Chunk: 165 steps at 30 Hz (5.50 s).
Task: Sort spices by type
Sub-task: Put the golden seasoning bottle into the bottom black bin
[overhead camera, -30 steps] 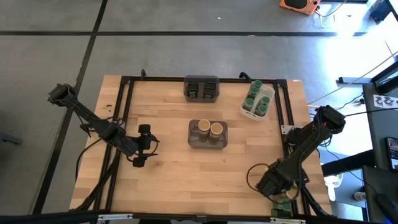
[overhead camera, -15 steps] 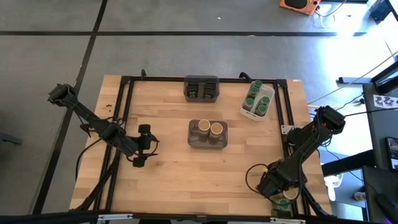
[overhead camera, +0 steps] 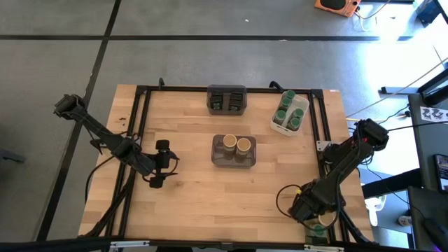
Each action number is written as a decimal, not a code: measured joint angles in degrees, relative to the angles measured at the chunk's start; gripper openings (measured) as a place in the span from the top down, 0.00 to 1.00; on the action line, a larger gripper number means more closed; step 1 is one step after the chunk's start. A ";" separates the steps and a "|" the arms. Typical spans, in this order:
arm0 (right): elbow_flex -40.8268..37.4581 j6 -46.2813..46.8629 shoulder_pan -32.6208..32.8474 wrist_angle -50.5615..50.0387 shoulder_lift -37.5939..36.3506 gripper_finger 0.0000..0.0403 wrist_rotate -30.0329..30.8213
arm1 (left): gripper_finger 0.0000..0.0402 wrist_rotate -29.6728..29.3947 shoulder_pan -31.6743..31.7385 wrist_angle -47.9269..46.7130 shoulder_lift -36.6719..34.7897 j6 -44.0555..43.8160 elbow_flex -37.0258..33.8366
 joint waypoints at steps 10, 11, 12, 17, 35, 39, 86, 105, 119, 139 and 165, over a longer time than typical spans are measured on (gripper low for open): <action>0.06 -5.21 -3.36 -2.33 -0.09 0.33 3.16 | 0.31 0.00 0.00 -0.01 0.00 0.00 0.00; 0.05 -6.09 -3.95 -3.19 -0.06 0.33 4.11 | 0.31 0.00 0.00 -0.01 0.00 0.00 0.00; 0.00 -6.91 -4.55 -3.73 0.00 0.34 5.31 | 0.31 0.00 0.00 -0.01 0.00 0.00 0.00; -0.02 -10.76 -7.37 -4.89 0.04 0.34 8.82 | 0.31 0.00 0.00 -0.02 0.00 0.17 0.00; 2.68 -12.31 -8.26 -6.44 -0.02 0.33 11.97 | 0.31 0.00 0.00 -0.18 0.00 0.15 0.00; 5.74 -13.62 -8.22 -7.39 -0.07 0.33 13.27 | 0.31 0.00 0.00 -0.18 0.00 0.09 0.00; 1.35 -44.47 1.90 3.43 2.36 0.33 15.03 | 0.31 0.00 0.00 -1.54 0.01 -0.60 0.00; 1.25 -32.37 1.83 3.50 2.47 0.33 15.73 | 0.31 0.00 -0.01 -1.60 0.02 -0.64 0.00; 1.34 -27.93 1.51 1.28 5.51 0.33 15.23 | 0.31 0.00 0.00 -1.62 0.00 -0.68 0.00; 2.05 -30.26 1.40 -0.10 9.16 0.33 15.10 | 0.31 0.00 0.00 -1.65 0.00 -1.09 0.00; 2.18 -30.61 1.58 2.47 9.46 0.04 20.51 | 0.31 0.00 0.00 -1.67 0.02 -1.09 0.00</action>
